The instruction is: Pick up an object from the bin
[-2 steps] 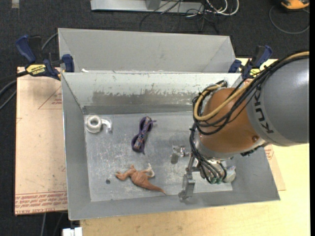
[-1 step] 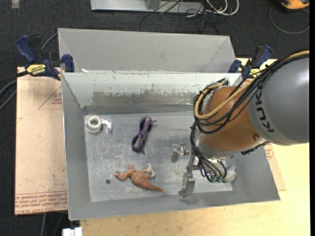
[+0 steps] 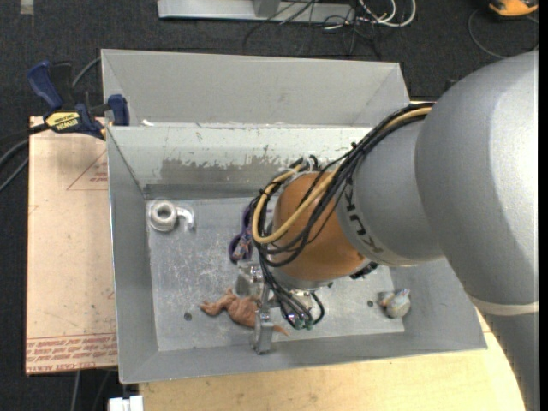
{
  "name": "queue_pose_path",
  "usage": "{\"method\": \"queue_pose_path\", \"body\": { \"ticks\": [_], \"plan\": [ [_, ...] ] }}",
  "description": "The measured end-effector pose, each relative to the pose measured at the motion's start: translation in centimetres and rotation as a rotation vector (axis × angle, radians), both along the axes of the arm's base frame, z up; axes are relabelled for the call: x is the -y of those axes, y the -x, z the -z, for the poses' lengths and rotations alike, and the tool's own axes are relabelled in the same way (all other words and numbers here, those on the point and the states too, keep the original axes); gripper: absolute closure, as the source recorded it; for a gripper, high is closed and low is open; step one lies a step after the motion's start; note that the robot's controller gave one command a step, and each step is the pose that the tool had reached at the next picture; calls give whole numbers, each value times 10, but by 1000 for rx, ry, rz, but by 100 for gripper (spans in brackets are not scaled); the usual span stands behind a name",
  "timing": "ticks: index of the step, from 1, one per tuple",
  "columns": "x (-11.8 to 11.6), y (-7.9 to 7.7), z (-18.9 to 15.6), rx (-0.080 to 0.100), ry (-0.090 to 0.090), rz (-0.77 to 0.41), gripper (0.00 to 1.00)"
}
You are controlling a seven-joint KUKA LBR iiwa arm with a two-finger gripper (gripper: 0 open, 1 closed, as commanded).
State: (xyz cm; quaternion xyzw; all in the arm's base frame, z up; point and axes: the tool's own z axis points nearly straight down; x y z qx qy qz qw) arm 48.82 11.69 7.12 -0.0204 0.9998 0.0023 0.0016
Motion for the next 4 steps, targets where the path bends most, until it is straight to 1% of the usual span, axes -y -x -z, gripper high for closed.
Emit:
{"method": "queue_pose_path", "body": {
  "ticks": [1,2,3,4],
  "plan": [
    [-4,-6,-46,-1,2,-139,0],
    [0,-2,0,7,-2,0,0],
    [5,0,0,11,-1,-80,0],
    [-1,-3,-1,10,-3,-1,100]
  ]
}}
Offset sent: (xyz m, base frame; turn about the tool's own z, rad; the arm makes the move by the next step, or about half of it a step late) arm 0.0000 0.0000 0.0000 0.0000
